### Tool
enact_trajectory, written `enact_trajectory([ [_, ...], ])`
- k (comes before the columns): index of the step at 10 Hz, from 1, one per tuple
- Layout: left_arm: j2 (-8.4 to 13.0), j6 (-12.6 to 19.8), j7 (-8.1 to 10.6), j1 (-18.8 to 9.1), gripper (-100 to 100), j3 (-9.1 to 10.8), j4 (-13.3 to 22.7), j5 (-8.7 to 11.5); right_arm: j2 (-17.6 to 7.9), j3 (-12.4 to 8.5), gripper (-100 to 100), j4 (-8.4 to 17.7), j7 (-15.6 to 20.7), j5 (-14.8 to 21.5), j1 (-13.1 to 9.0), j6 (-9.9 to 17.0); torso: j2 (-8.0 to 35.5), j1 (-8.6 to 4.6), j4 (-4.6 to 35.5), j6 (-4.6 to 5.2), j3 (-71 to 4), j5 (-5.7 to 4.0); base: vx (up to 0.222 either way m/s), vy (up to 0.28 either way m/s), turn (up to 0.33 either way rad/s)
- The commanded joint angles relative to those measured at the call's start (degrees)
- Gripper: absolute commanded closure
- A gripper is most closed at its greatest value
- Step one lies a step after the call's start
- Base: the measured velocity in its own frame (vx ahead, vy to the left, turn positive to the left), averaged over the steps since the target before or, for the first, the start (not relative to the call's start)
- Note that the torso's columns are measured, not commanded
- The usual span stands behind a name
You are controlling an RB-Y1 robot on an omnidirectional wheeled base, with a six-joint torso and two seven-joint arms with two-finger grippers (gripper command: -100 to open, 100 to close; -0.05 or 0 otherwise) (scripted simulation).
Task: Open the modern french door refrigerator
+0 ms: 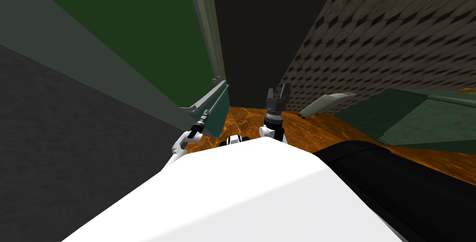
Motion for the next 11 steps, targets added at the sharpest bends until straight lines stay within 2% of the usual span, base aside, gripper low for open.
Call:
enact_trajectory([
  [1,-1.0,-1.2,-0.89,-4.5,-100,0.27,4.4,0.2,0.0,0.0,0,0.0,0.0,0.0,0.0,0.0,0.1,-0.04,0.0,-0.02,0.1,0.0,-0.062,0.013,0.008],
  [3,-1.0,-1.2,-0.89,-4.8,-100,0.27,7.8,0.2,0.0,0.0,0,0.0,0.0,0.0,0.0,0.0,-0.2,-0.01,-0.1,-0.1,-0.1,0.0,-0.012,0.006,-0.005],
  [4,-1.0,-1.2,-0.89,-4.8,-100,0.27,8.1,0.2,0.0,0.0,0,0.0,0.0,0.0,0.0,0.0,-0.3,0.11,-0.2,-0.15,-0.2,0.06,0.001,-0.007,-0.003],
  [5,-2.3,-2.7,-2.18,-8.1,-100,0.79,10.1,1.1,0.0,0.0,0,0.0,0.0,0.0,0.0,0.0,-0.4,0.22,-0.2,-0.17,-0.2,0.1,-0.083,0.014,-0.052],
  [6,-2.3,-2.7,-2.18,-9.7,-100,0.79,11.4,1.1,0.0,0.0,0,0.0,0.0,0.0,0.0,0.0,-0.2,0.26,-0.1,-0.06,-0.1,0.09,-0.115,0.031,-0.046],
  [7,-2.3,-2.7,-2.18,-10.8,-100,0.79,13.2,1.1,0.0,0.0,0,0.0,0.0,0.0,0.0,0.0,0.0,0.21,0.0,-0.09,0.0,0.02,-0.06,0.022,-0.017],
  [9,-2.3,-2.7,-2.18,-10.8,-100,0.79,15.9,1.1,0.0,0.0,0,0.0,0.0,0.0,0.0,0.0,-0.3,0.11,-0.1,-0.26,-0.1,-0.01,0.005,0.0,-0.008],
  [10,-2.3,-2.7,-2.18,-10.8,-100,0.79,15.9,1.1,0.0,0.0,0,0.0,0.0,0.0,0.0,0.0,-0.4,0.25,-0.3,-0.32,-0.2,0.09,0.007,-0.011,0.006],
  [11,-3.6,-4.2,-3.48,-13.6,-100,1.31,17.5,2.0,0.0,0.0,0,0.0,0.0,0.0,0.0,0.0,-0.5,0.39,-0.3,-0.29,-0.3,0.16,-0.101,0.009,-0.042],
])
